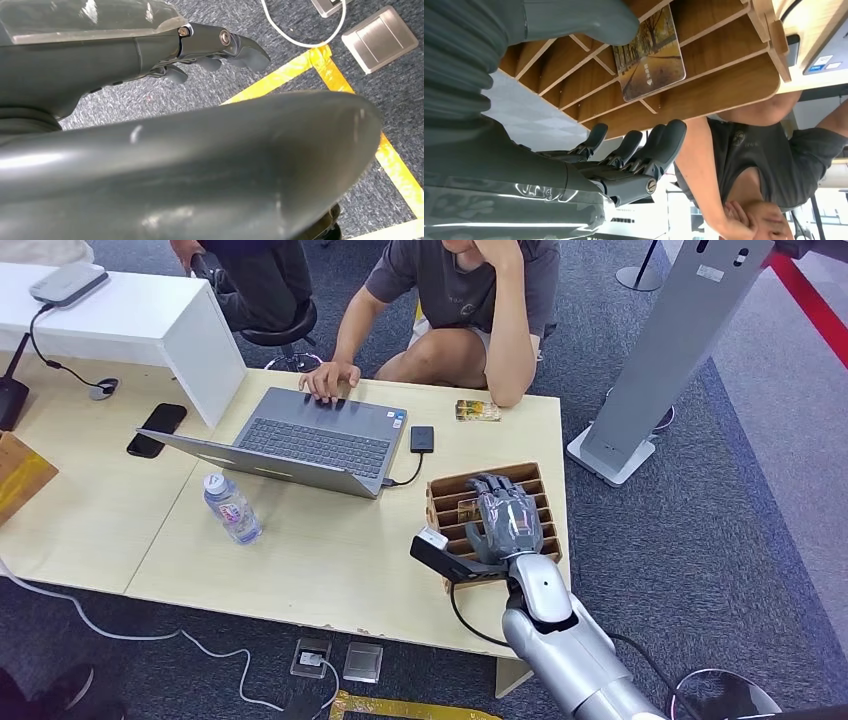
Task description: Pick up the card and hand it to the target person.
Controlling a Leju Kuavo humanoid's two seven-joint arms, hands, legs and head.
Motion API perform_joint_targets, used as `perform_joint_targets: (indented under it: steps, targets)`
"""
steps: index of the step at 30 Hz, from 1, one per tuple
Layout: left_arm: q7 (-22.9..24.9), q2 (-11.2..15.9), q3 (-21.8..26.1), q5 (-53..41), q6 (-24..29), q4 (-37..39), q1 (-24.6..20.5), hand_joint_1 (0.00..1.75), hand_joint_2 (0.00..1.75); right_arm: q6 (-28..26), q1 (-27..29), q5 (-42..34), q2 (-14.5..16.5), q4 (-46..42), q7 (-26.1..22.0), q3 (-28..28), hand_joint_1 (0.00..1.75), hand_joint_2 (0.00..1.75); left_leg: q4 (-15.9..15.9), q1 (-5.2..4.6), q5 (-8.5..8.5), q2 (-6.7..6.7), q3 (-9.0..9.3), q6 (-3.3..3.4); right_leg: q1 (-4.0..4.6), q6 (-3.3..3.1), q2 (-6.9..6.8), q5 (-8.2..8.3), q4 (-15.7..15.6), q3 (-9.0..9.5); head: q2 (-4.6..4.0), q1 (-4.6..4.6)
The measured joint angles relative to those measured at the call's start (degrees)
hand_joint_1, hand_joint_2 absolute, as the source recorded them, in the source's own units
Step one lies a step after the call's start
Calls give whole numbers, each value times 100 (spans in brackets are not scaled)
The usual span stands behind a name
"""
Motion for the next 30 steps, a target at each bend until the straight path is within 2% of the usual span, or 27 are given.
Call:
perform_joint_targets:
  steps: [8,12,13,20,30]
  targets:
    - [3,0,5,0,0,0,0,0,0,69,1,15,1,15,73,28,86,175,0,0,0,0,1,0,0,0,0,0,0,0,0,-2]
    - [-14,0,5,-4,0,0,0,0,0,93,0,19,1,13,123,42,113,175,0,0,0,0,2,0,0,0,0,0,0,0,0,-2]
    - [-16,0,5,-9,0,0,0,0,0,99,-2,23,1,11,138,43,114,175,0,0,0,0,3,0,0,0,0,0,0,1,0,-2]
    - [-29,0,5,-28,-1,0,3,0,0,178,15,81,-11,-12,207,50,117,175,0,0,0,1,6,0,0,0,1,0,0,3,0,-2]
    - [-33,0,5,-31,-1,0,7,0,0,196,27,93,-27,-16,230,61,99,175,0,0,0,1,5,0,0,0,1,0,0,3,0,-3]
